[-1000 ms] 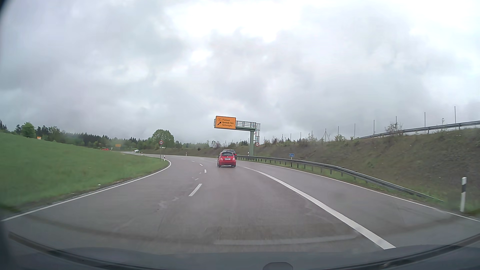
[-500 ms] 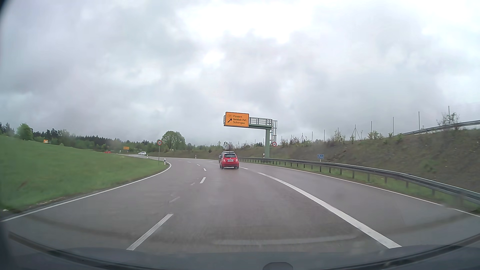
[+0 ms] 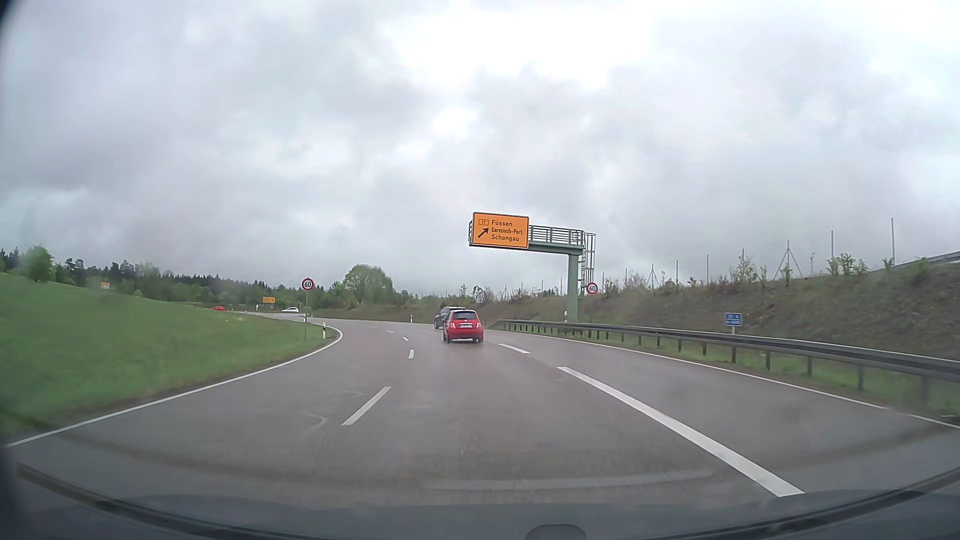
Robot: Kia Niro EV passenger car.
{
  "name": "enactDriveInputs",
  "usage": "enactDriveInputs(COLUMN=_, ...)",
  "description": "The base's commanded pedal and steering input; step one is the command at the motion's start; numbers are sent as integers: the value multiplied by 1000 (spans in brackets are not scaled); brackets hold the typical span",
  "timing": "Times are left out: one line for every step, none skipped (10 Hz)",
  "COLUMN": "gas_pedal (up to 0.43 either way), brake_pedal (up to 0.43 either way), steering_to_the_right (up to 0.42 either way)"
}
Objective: Follow the waypoints while adhering to traffic rules and regulations
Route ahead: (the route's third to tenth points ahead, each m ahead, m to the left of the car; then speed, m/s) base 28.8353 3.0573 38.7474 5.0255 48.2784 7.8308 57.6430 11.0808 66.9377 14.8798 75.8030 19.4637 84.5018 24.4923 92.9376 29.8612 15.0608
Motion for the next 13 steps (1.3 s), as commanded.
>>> enactDriveInputs(gas_pedal=197, brake_pedal=0, steering_to_the_right=-33)
enactDriveInputs(gas_pedal=197, brake_pedal=0, steering_to_the_right=-33)
enactDriveInputs(gas_pedal=197, brake_pedal=0, steering_to_the_right=-32)
enactDriveInputs(gas_pedal=197, brake_pedal=0, steering_to_the_right=-32)
enactDriveInputs(gas_pedal=197, brake_pedal=0, steering_to_the_right=-32)
enactDriveInputs(gas_pedal=197, brake_pedal=0, steering_to_the_right=-31)
enactDriveInputs(gas_pedal=197, brake_pedal=0, steering_to_the_right=-30)
enactDriveInputs(gas_pedal=197, brake_pedal=0, steering_to_the_right=-29)
enactDriveInputs(gas_pedal=197, brake_pedal=0, steering_to_the_right=-28)
enactDriveInputs(gas_pedal=197, brake_pedal=0, steering_to_the_right=-28)
enactDriveInputs(gas_pedal=197, brake_pedal=0, steering_to_the_right=-28)
enactDriveInputs(gas_pedal=197, brake_pedal=0, steering_to_the_right=-28)
enactDriveInputs(gas_pedal=197, brake_pedal=0, steering_to_the_right=-29)
